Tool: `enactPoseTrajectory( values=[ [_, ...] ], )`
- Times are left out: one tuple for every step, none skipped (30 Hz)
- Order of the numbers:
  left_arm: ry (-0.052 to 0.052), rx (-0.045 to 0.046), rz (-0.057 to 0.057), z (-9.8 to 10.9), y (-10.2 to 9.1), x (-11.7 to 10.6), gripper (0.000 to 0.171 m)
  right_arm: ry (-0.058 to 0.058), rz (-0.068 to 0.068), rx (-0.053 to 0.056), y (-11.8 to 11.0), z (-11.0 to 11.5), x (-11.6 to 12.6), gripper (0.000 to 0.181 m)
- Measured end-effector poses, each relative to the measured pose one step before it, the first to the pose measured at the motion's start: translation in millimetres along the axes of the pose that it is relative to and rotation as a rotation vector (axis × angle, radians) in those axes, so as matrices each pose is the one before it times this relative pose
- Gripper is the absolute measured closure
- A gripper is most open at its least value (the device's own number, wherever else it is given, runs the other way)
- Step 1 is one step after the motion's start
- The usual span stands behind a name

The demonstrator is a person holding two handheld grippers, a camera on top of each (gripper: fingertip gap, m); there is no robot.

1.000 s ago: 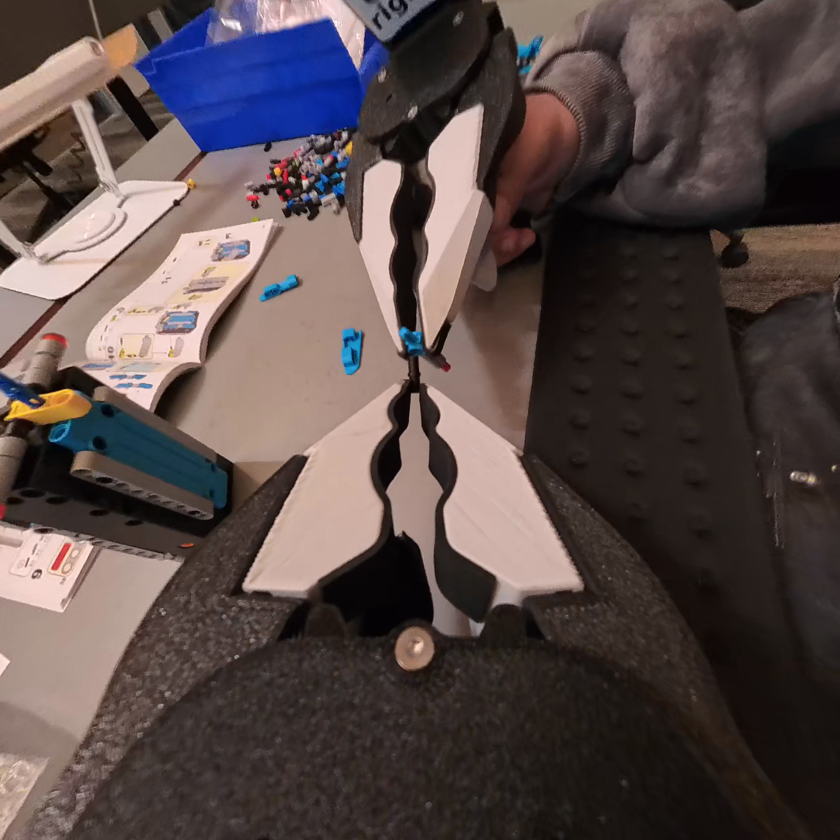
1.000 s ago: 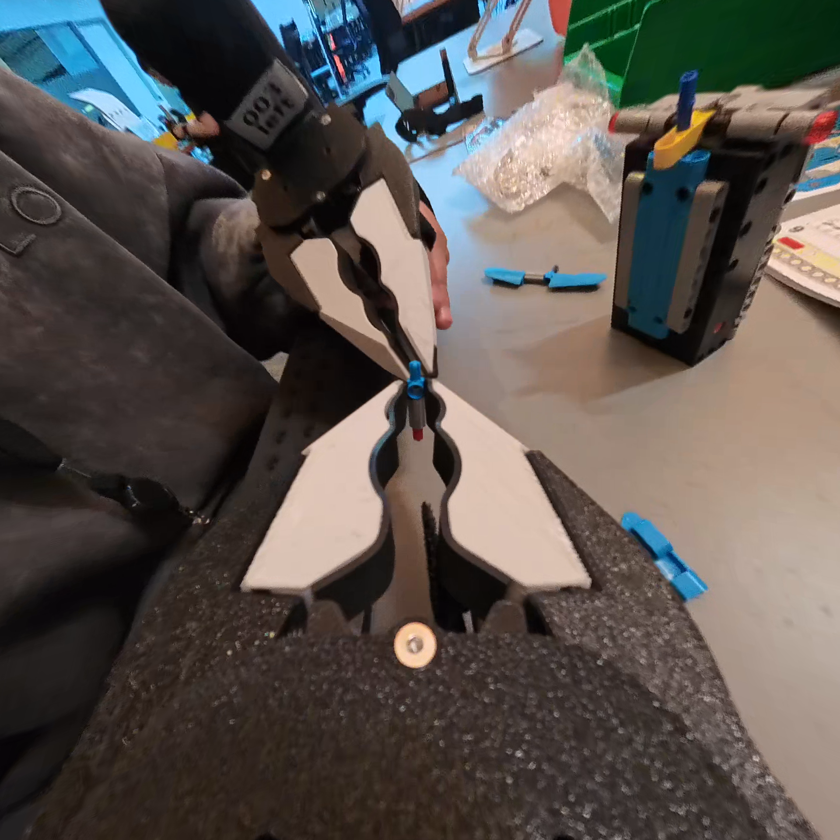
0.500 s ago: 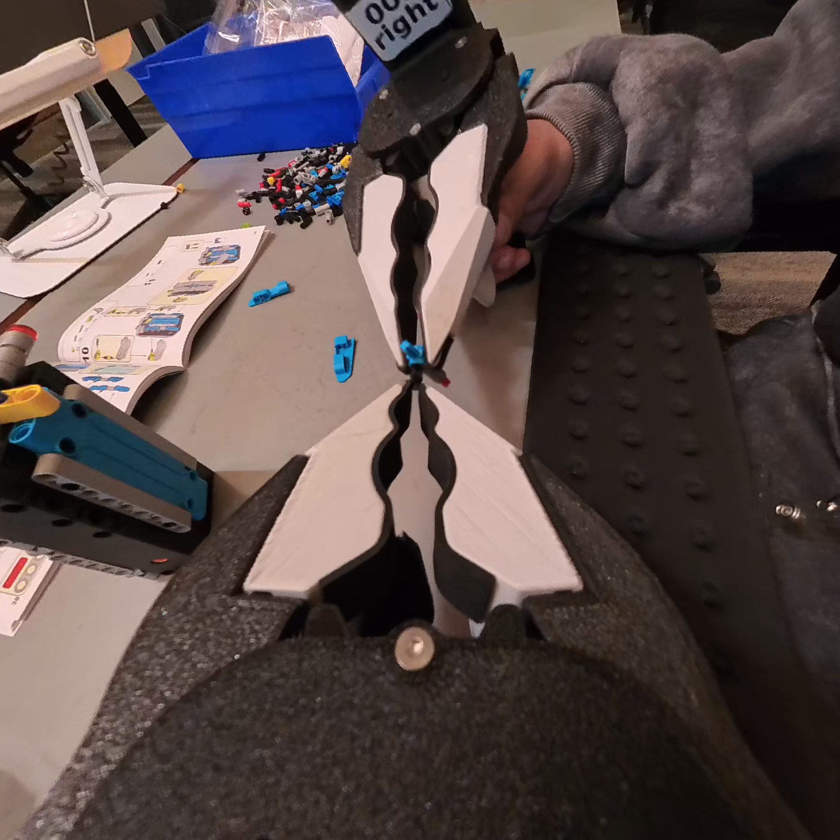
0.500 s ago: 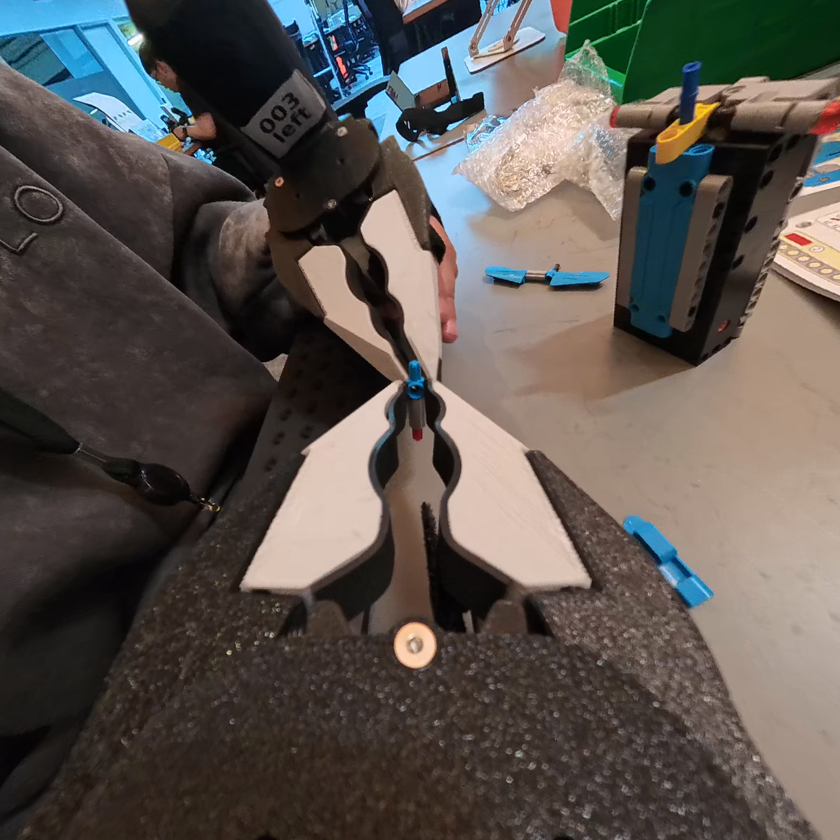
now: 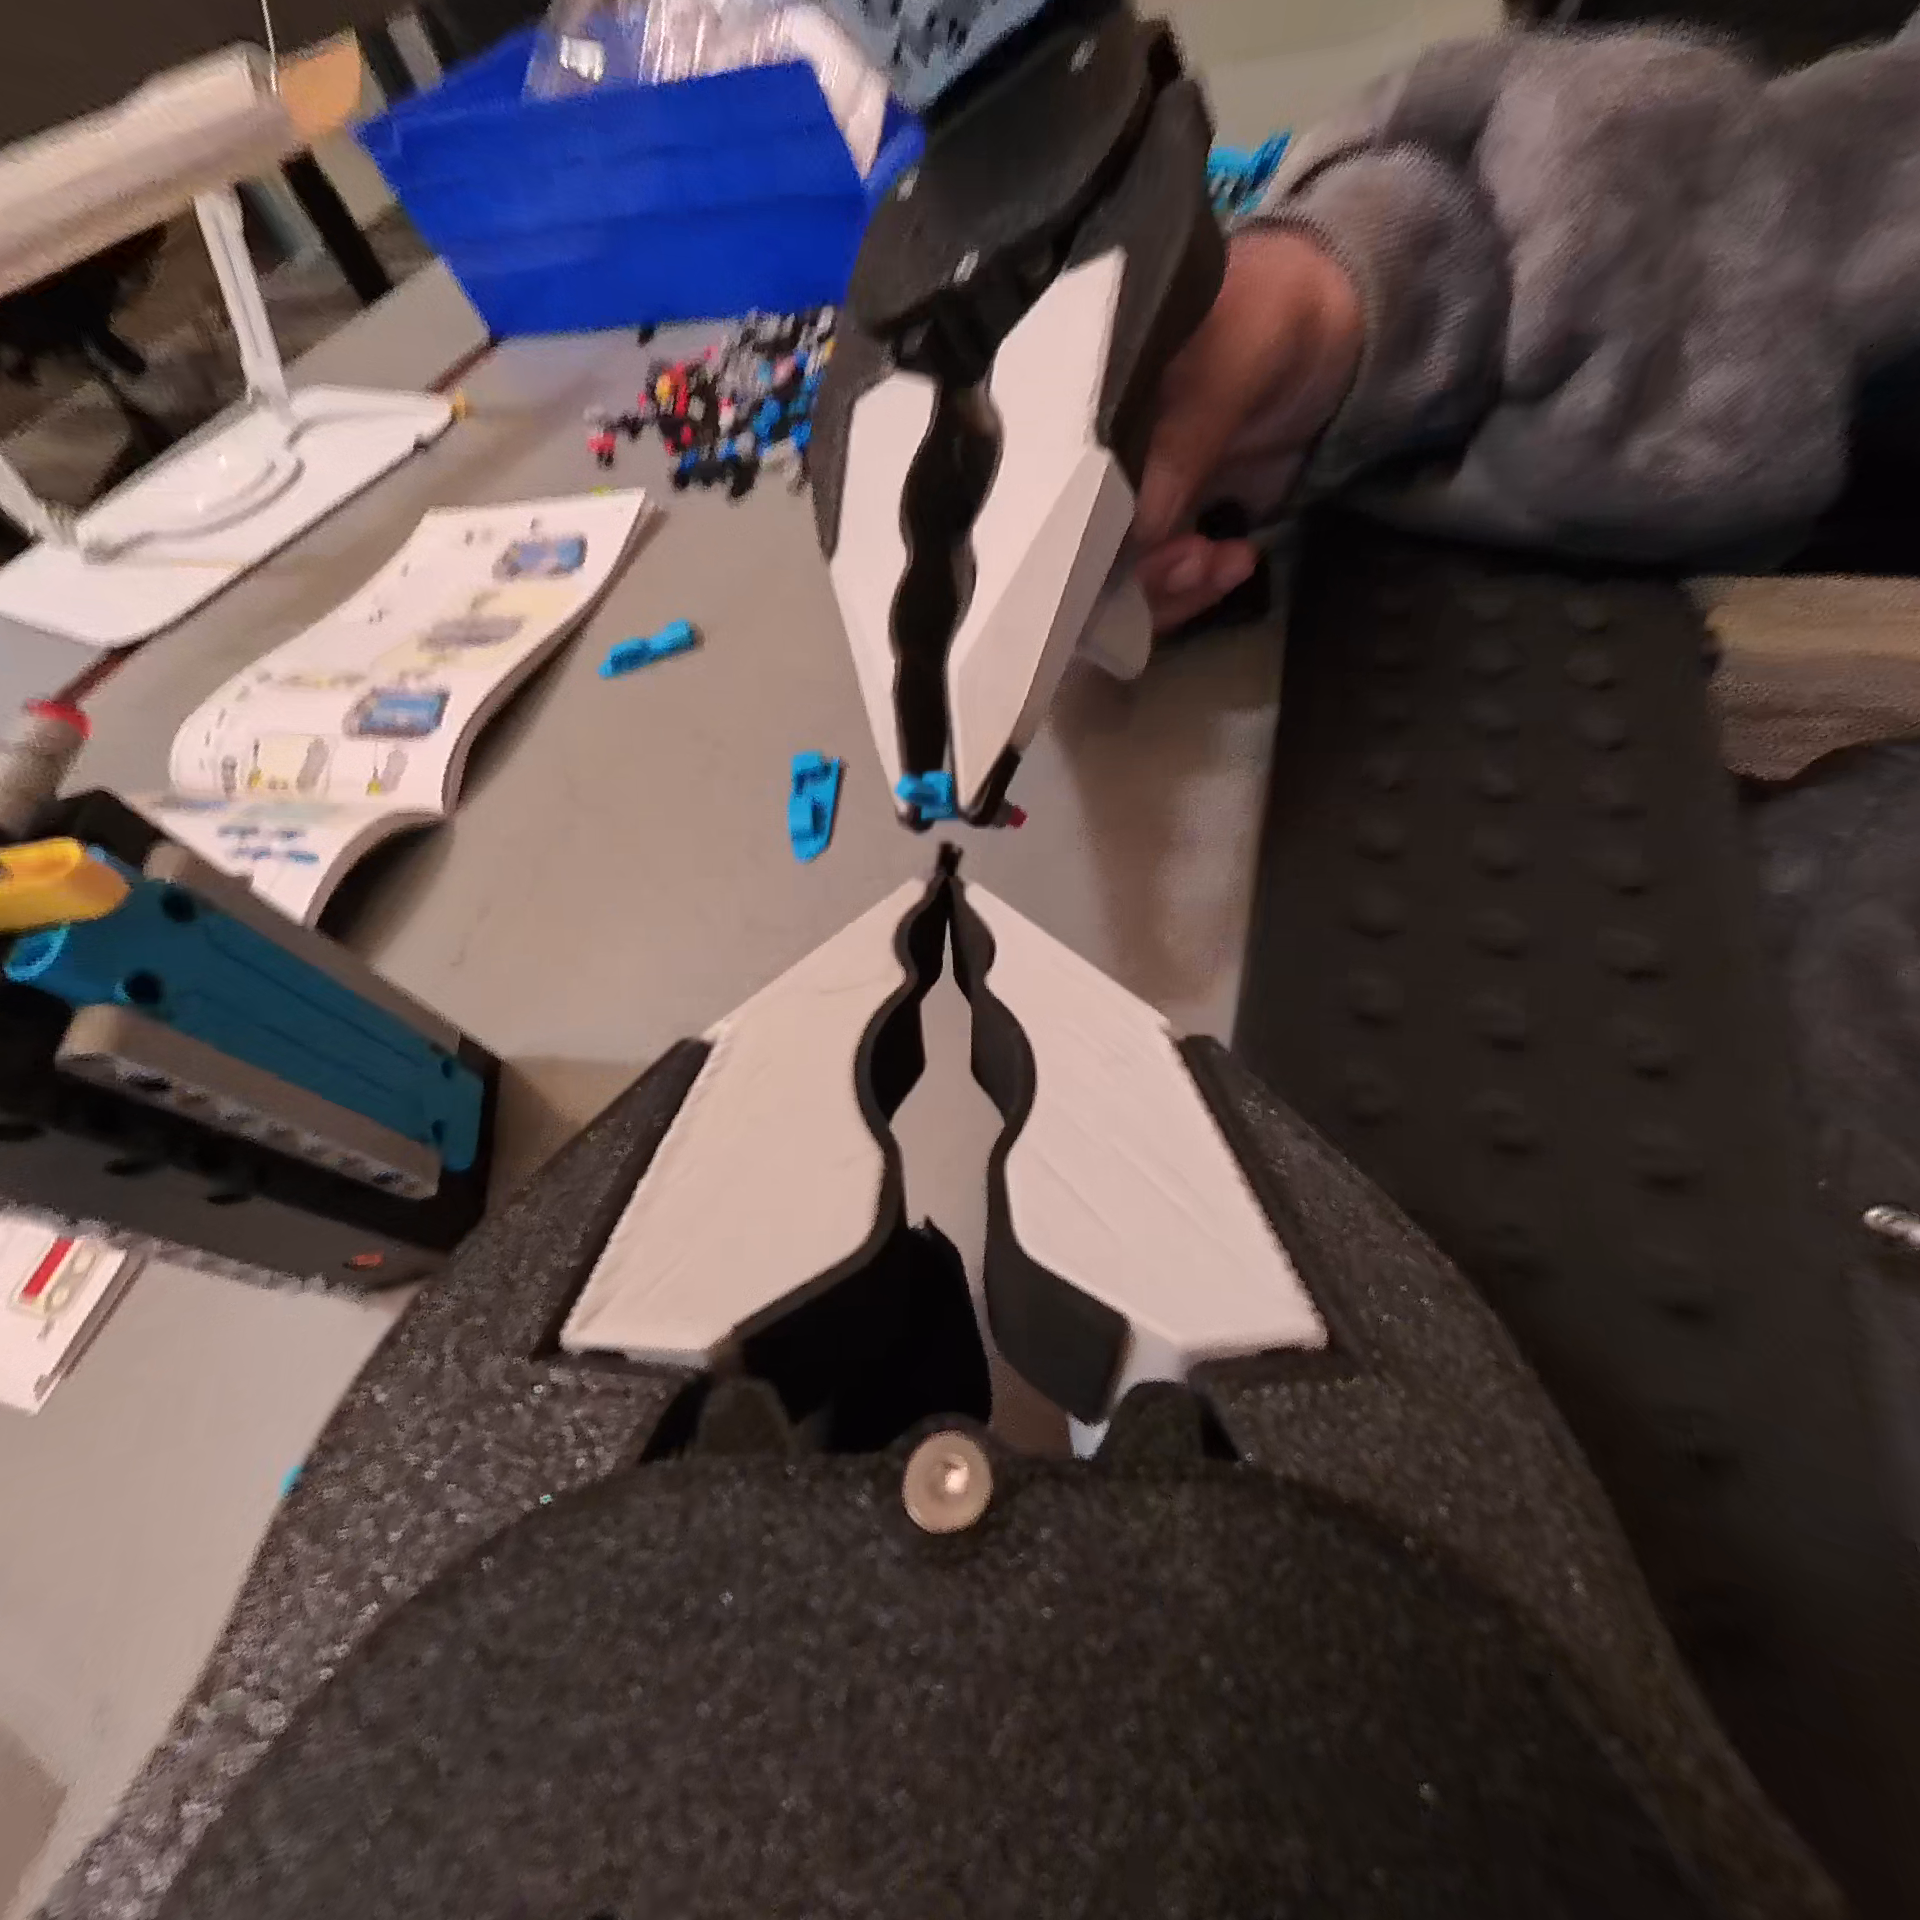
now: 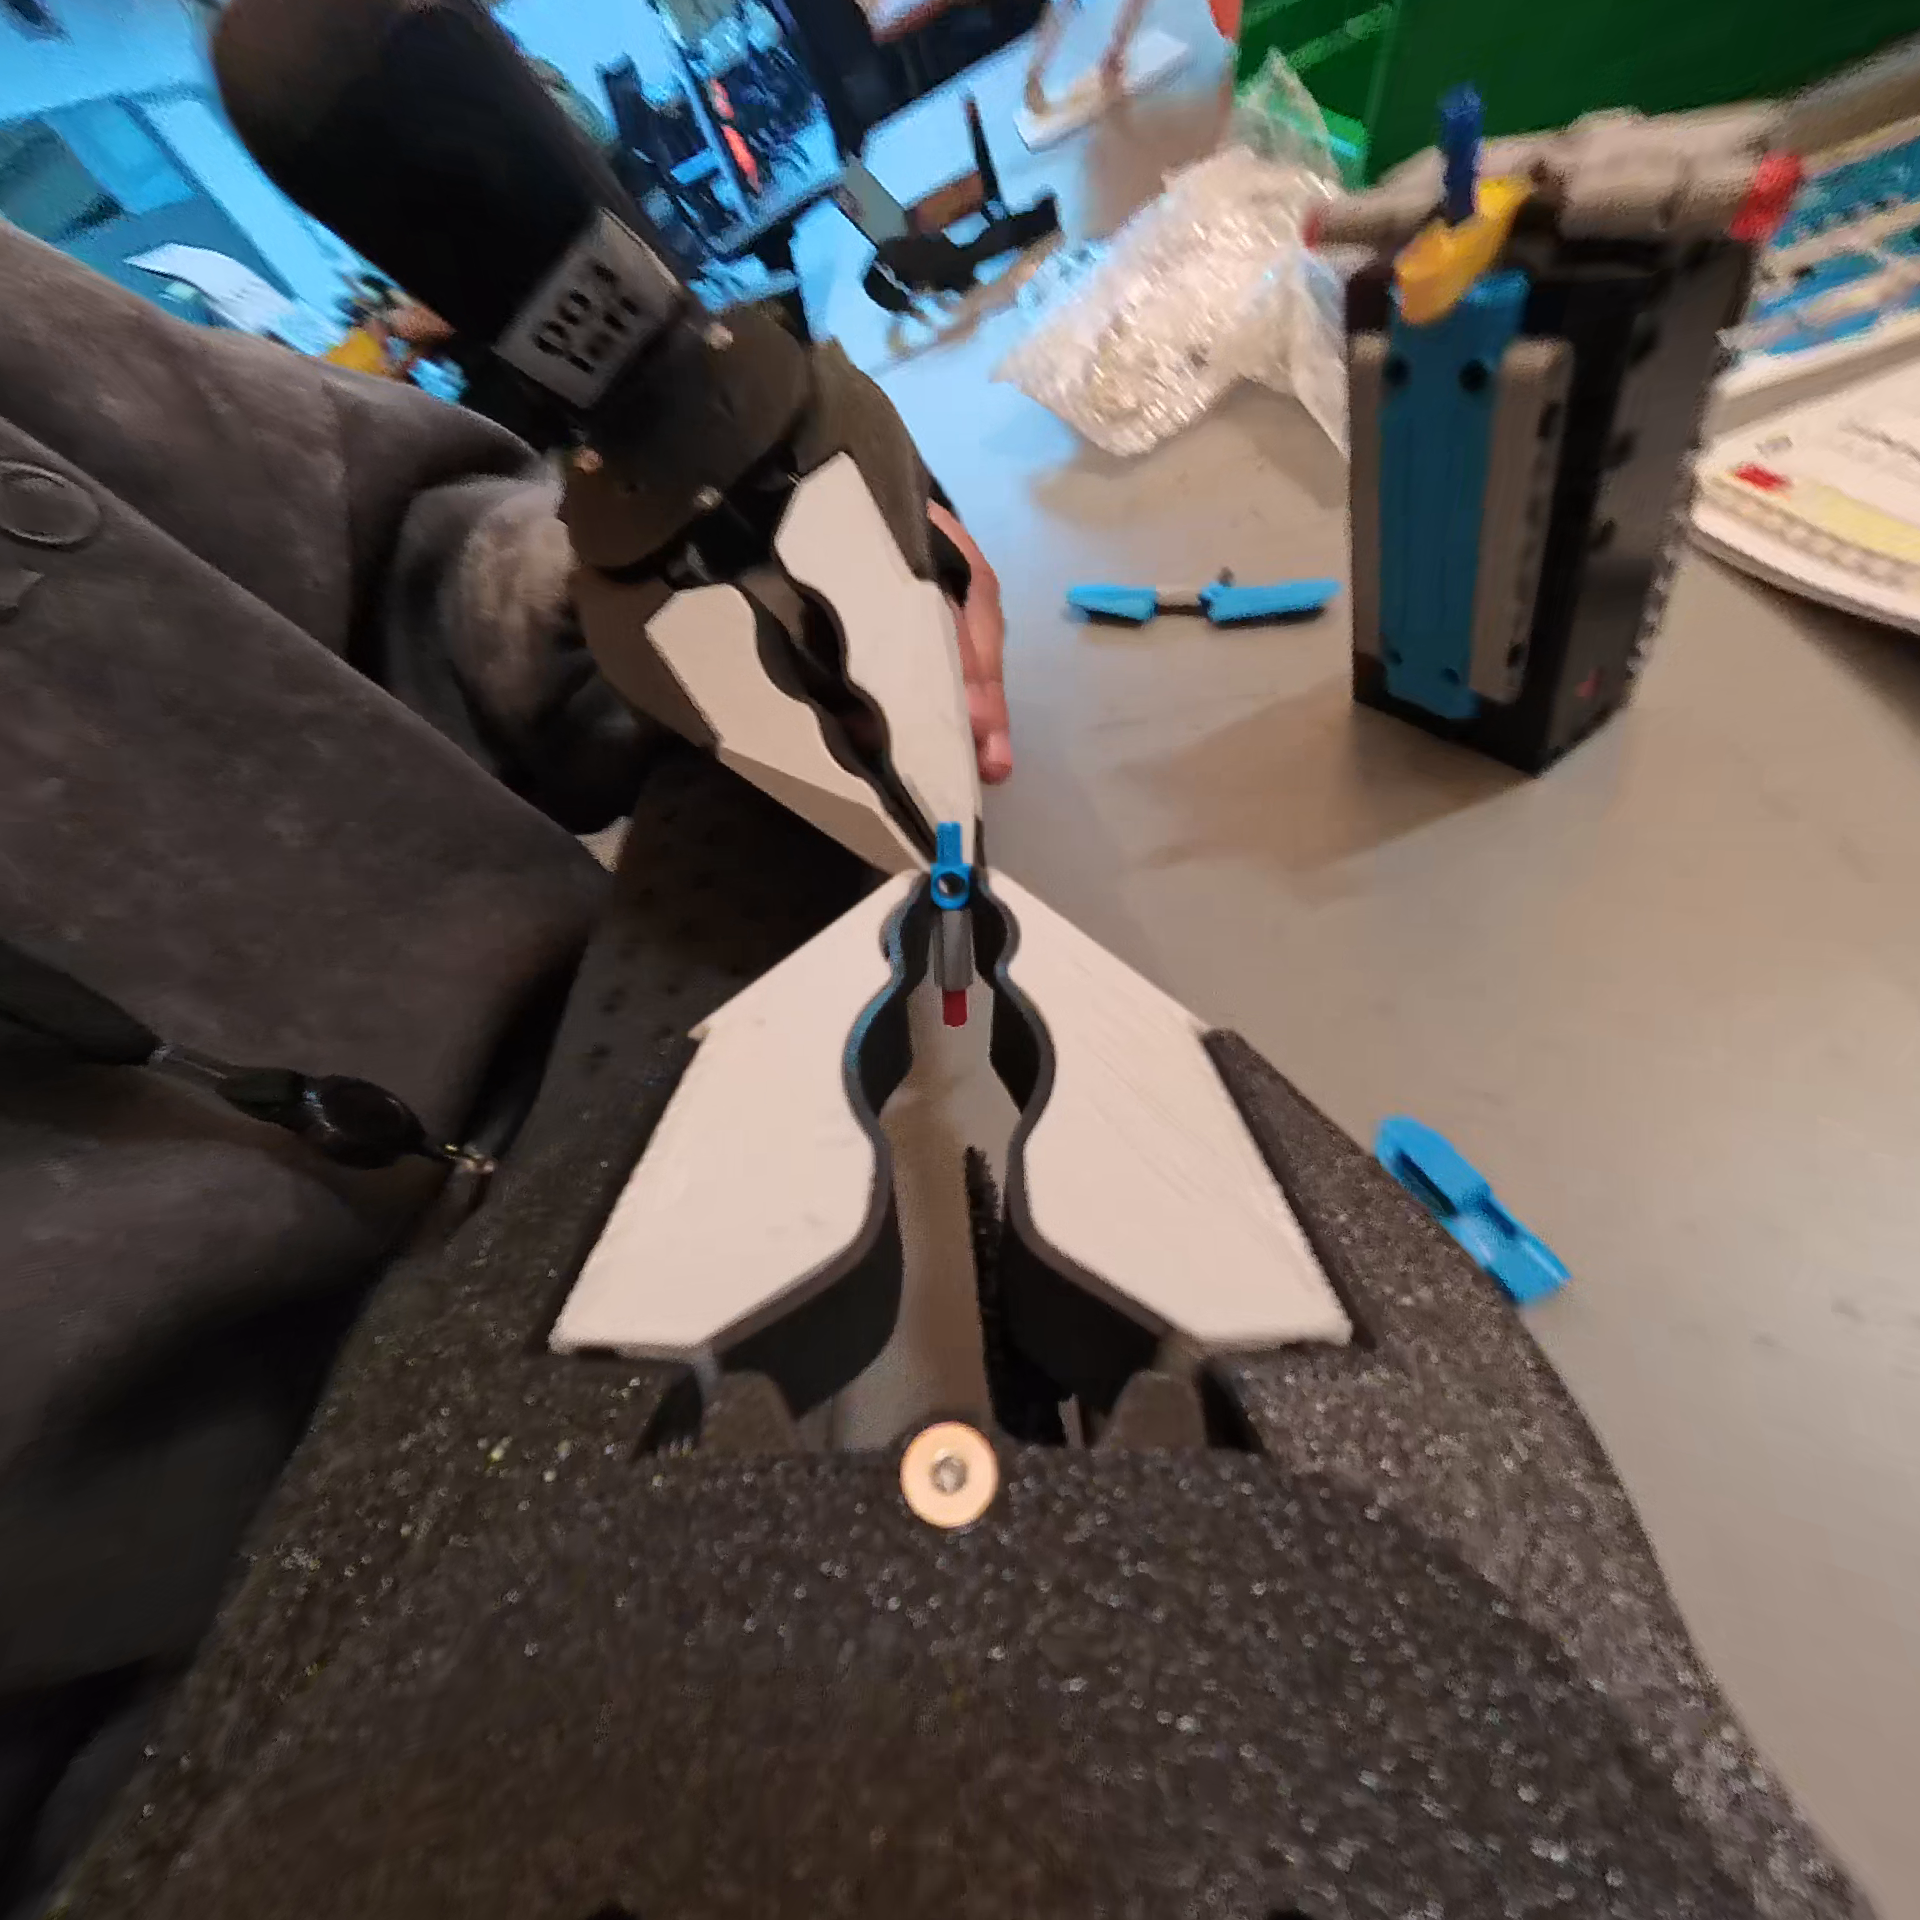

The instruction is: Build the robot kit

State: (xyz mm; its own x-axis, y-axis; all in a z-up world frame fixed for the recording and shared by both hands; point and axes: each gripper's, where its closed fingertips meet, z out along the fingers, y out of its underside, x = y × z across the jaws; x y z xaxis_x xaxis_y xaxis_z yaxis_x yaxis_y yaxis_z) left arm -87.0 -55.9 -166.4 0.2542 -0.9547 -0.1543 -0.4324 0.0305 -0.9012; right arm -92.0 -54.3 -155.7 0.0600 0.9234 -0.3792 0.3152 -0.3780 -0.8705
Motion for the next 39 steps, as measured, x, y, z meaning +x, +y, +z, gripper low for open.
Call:
enactPoseTrajectory(
  values=[
    [-0.0192,-0.05722,-0.0027,1.68,9.63,-3.58,0.171,0.0359,0.0089,-0.0268,5.66,-1.16,7.68,0.174],
    [-0.0115,-0.06069,0.0066,2.12,10.59,-1.95,0.171,0.0322,0.0104,-0.0185,4.04,-1.9,7.02,0.174],
    [-0.0081,-0.04802,0.0109,1.82,8.71,-1.13,0.171,0.0215,0.0149,0.0014,0.76,-2.88,5.24,0.174],
    [-0.0159,-0.03178,0.0089,1.19,5.67,-2.04,0.171,0.02,0.0143,0.0134,-1.73,-3.53,4.72,0.174],
    [-0.0071,-0.01812,0.0065,0.59,3.16,-0.86,0.171,0.0237,0.0087,0.0128,-1.72,-3.35,4.95,0.174],
    [0.0107,-0.01443,0.0064,0.31,2.55,1.54,0.171,0.0274,0.0043,0.0057,-0.55,-2.57,5.13,0.174],
    [-0.0008,-0.01178,0.0039,-0.4,2.67,-0.67,0.171,0.0185,0.0041,0.0008,0.31,-1.26,3.5,0.174],
    [-0.0056,-0.00674,0.0005,-1.26,2.39,-1.98,0.171,0.0076,0.0037,-0.0035,0.95,0.05,1.33,0.174],
    [0.0119,-0.00503,0.0034,-2.53,2.47,0.27,0.171,0.0043,-0.004,-0.0083,1.45,1.24,-0.41,0.174],
    [0.0104,-0.00169,0.0044,-3.33,2.13,-0.68,0.171,0.0015,-0.0151,-0.0136,2.07,1.95,-1.85,0.174],
    [-0.0067,0.00631,-0.0015,-3.79,0.98,-3.81,0.171,-0.0007,-0.0227,-0.0208,3.17,2.8,-2.88,0.174],
    [0.0119,0.00802,-0.0078,-3.8,0.53,-1.25,0.171,0.0023,-0.0273,-0.0249,3.65,3.18,-2.7,0.174],
    [0.0336,0.00589,-0.0197,-2.8,0.44,1.82,0.168,0.0017,-0.0265,-0.0242,3.4,3.4,-2.73,0.174],
    [0.0191,0.00151,-0.0352,-1.13,0.25,-0.48,0.162,-0.0051,-0.0222,-0.0224,2.91,3.28,-3.21,0.174],
    [0.0132,-0.00051,-0.0445,0.26,-0.17,-0.66,0.158,-0.0063,-0.0168,-0.0188,2.19,2.86,-2.75,0.174],
    [0.0263,-0.00493,-0.0491,1.65,0.01,2.45,0.154,-0.0013,-0.0118,-0.012,1.35,2.02,-1.29,0.174],
    [0.0096,-0.01354,-0.0502,2.76,-0.13,0.82,0.148,0.0023,-0.0064,-0.0064,0.55,0.91,-0.13,0.174],
    [-0.0136,-0.01476,-0.0221,2.33,-0.42,-1.3,0.145,-0.001,0.0001,0.0009,-0.06,-0.1,-0.02,0.174],
    [-0.0319,-0.0182,0.0039,1.47,0.25,-2.72,0.145,-0.0036,0.0052,0.0084,-0.85,-1.13,0.04,0.174],
    [-0.0166,-0.01601,0.0059,1.06,-0.46,-0.18,0.145,0.0,0.0094,0.0132,-1.31,-1.69,0.9,0.174],
    [0.0127,-0.0069,0.0036,0.99,-1.99,4.38,0.145,0.005,0.0131,0.0106,-0.95,-1.56,2.19,0.174],
    [0.0052,-0.0065,0.0042,1.64,-1.94,3.18,0.146,0.0071,0.0145,0.0044,-0.22,-0.72,2.51,0.174],
    [-0.0013,-0.01328,0.0045,2.54,-0.39,2.04,0.147,0.0029,0.009,-0.004,0.79,0.25,1.42,0.174],
    [0.0012,-0.02278,0.0076,3.03,1.51,2.1,0.151,0.0014,-0.001,-0.0064,0.9,0.72,0.3,0.174],
    [-0.0195,-0.02584,0.0068,2.58,2.81,-1.44,0.155,-0.0017,-0.007,-0.0046,0.41,0.74,-0.97,0.174],
    [-0.0217,-0.02299,-0.0004,1.47,3.23,-2.45,0.156,-0.0032,-0.0081,-0.0028,0.22,0.49,-1.38,0.174],
    [-0.0071,-0.01377,-0.004,0.18,2.14,-0.63,0.157,-0.0025,-0.006,-0.0018,0.23,0.29,-1.02,0.174],
    [-0.0191,0.00184,-0.0067,-1.35,-0.26,-2.52,0.158,-0.0005,-0.001,-0.0014,0.33,0.02,-0.28,0.174],
    [-0.0099,0.00389,-0.0066,-1.46,-0.71,-1.11,0.158,-0.0013,0.0024,0.0,0.13,-0.05,0.12,0.174],
    [0.0068,-0.00887,-0.0087,-0.46,0.95,1.04,0.158,-0.001,0.003,0.0022,-0.29,-0.17,0.2,0.174],
    [0.0086,-0.00682,-0.0077,0.78,0.62,1.27,0.158,-0.0032,0.0038,0.0037,-0.65,-0.1,0.0,0.174],
    [0.0044,-0.0039,-0.0026,1.45,0.43,0.49,0.158,-0.0048,0.0044,0.0037,-0.66,0.03,-0.16,0.174],
    [0.0029,-0.00705,0.0006,2.02,1.02,0.15,0.158,-0.0035,0.0037,0.0021,-0.52,0.09,0.03,0.174],
    [0.0058,-0.00792,0.0025,2.0,1.23,0.28,0.158,-0.002,0.0033,-0.0012,0.2,0.31,0.12,0.174],
    [0.0054,0.00838,-0.0005,0.63,-1.34,-0.12,0.159,-0.0002,0.0014,-0.0039,0.75,0.38,0.25,0.174],
    [0.0002,0.00242,0.0024,1.07,-0.43,-0.93,0.158,-0.0003,-0.0008,-0.0034,0.61,0.39,-0.06,0.174],
    [0.0039,0.011,0.0101,1.14,-1.21,-0.14,0.159,-0.0017,-0.0014,-0.0009,0.13,0.32,-0.48,0.174],
    [-0.0058,0.01816,0.0117,1.34,-1.9,-1.88,0.157,-0.0024,-0.0009,-0.0013,0.15,0.3,-0.5,0.174],
    [-0.0166,0.02285,0.0023,1.45,-1.87,-3.62,0.151,-0.0016,-0.0007,-0.0018,0.21,0.27,-0.42,0.174]
  ],
)
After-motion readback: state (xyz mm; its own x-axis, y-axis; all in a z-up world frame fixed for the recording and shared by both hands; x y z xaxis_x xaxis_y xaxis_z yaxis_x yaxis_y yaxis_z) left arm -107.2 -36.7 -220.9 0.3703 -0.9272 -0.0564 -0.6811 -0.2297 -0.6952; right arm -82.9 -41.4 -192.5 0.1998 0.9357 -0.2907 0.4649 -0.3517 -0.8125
